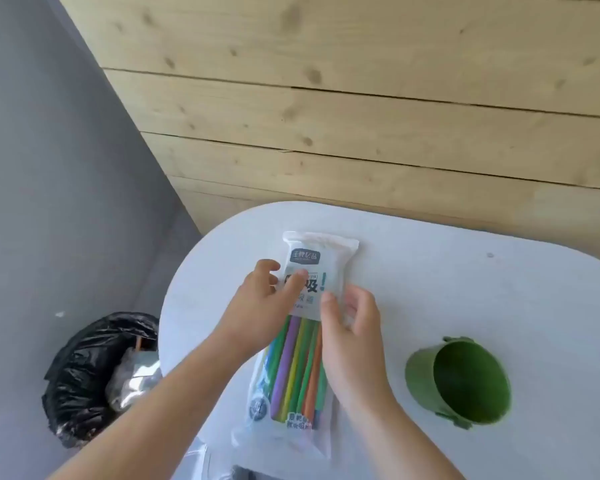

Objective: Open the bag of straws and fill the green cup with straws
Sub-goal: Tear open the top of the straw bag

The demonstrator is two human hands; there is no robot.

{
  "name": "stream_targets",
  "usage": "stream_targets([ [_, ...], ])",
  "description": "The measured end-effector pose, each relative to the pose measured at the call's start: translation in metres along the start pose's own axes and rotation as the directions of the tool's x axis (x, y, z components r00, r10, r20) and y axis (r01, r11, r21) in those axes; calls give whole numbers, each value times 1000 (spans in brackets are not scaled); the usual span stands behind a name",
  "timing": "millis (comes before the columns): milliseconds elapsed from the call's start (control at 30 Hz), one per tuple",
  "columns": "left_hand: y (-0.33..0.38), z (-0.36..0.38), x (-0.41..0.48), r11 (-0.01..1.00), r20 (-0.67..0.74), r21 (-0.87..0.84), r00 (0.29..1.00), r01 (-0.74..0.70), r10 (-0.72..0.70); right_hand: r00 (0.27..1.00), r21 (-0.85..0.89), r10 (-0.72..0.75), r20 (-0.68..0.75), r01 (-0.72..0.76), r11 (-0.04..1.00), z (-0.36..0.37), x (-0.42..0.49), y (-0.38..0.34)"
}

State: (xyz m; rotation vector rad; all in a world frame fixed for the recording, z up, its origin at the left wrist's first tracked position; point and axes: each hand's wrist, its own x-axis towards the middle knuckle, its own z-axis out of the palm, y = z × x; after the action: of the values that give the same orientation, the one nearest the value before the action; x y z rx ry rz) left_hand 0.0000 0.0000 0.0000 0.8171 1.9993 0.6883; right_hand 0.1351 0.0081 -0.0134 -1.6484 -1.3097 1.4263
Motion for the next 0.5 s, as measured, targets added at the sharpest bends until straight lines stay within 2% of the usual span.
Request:
stream_targets([
  [100,-12,8,15,998,-16,29,999,-49,50,997,51,-72,16,71,996,7,15,22],
  [200,-14,14,27,996,-19,34,997,-78,78,994,151,-69,84,56,987,4,27,28],
  [367,-17,23,37,990,-52,-96,994,-105,100,987,328,-118,112,76,942,1,41,45],
  [500,-10,18,18,976,-79,-131,983,-176,166,978,360,-191,86,148,921,-3,33,41],
])
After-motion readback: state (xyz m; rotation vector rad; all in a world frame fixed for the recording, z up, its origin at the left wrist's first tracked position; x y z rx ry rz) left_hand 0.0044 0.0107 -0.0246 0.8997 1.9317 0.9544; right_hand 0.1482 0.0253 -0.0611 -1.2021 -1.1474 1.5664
